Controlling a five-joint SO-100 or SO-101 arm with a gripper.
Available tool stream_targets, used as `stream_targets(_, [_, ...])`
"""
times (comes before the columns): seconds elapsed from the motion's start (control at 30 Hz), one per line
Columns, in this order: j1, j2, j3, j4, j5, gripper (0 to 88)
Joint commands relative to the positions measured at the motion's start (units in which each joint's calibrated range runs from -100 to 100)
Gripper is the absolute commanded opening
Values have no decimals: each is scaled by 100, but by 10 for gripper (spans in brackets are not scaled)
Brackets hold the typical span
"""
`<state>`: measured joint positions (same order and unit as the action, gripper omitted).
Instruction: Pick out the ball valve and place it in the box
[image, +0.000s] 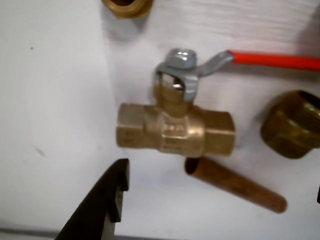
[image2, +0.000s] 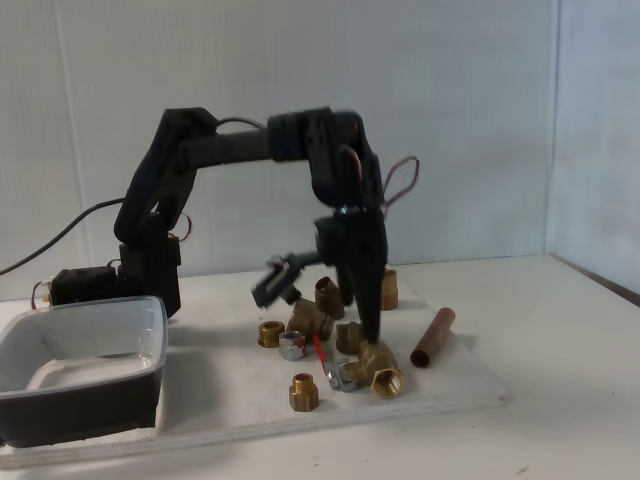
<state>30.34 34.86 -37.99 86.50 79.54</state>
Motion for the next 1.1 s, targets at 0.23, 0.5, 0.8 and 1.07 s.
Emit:
stream_targets(0.23, [-38,291,-54,-863,-175,398])
stream_targets(0.5, [-38,300,18,-802,-175,398])
stream_targets(0.8, [6,300,298,-871,-164,398])
stream_targets(1.07, [28,291,243,-1112,-175,398])
